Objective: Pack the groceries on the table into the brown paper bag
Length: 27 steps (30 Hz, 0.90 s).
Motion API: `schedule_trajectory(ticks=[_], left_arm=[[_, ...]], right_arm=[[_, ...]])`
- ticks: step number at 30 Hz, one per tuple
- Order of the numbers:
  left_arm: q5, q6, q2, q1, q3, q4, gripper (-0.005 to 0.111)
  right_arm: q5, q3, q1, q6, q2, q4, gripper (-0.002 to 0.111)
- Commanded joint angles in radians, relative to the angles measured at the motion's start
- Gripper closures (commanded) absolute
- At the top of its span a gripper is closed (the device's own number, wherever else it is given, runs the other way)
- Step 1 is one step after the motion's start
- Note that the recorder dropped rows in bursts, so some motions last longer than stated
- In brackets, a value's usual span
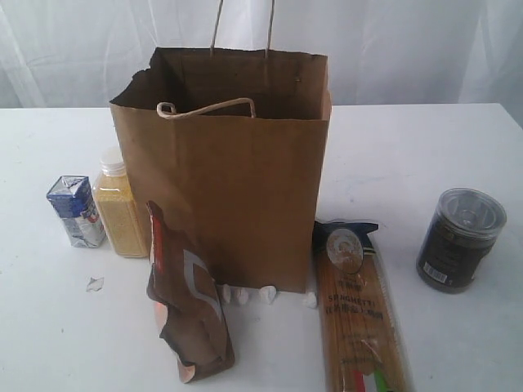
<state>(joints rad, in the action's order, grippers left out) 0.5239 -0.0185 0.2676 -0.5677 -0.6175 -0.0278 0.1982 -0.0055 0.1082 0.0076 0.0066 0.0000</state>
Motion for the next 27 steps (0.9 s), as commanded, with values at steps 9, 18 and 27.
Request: schedule_trajectory(ticks=[9, 18, 27], left_arm=[[-0.075, -0.004, -0.010, -0.002, 0.035, -0.043, 0.106], [-0.414, 0.018, -0.077, -0.002, 0.386, -0.059, 0.106], [-0.524, 0.018, -0.194, -0.002, 0.607, -0.076, 0.106]], right_arm=[[-0.013, 0.006, 0.001, -0.008, -0.007, -0.007, 0.103], [-0.013, 0.006, 0.001, -0.008, -0.007, -0.007, 0.103], [-0.013, 0.006, 0.001, -0.008, -0.007, -0.007, 0.103]])
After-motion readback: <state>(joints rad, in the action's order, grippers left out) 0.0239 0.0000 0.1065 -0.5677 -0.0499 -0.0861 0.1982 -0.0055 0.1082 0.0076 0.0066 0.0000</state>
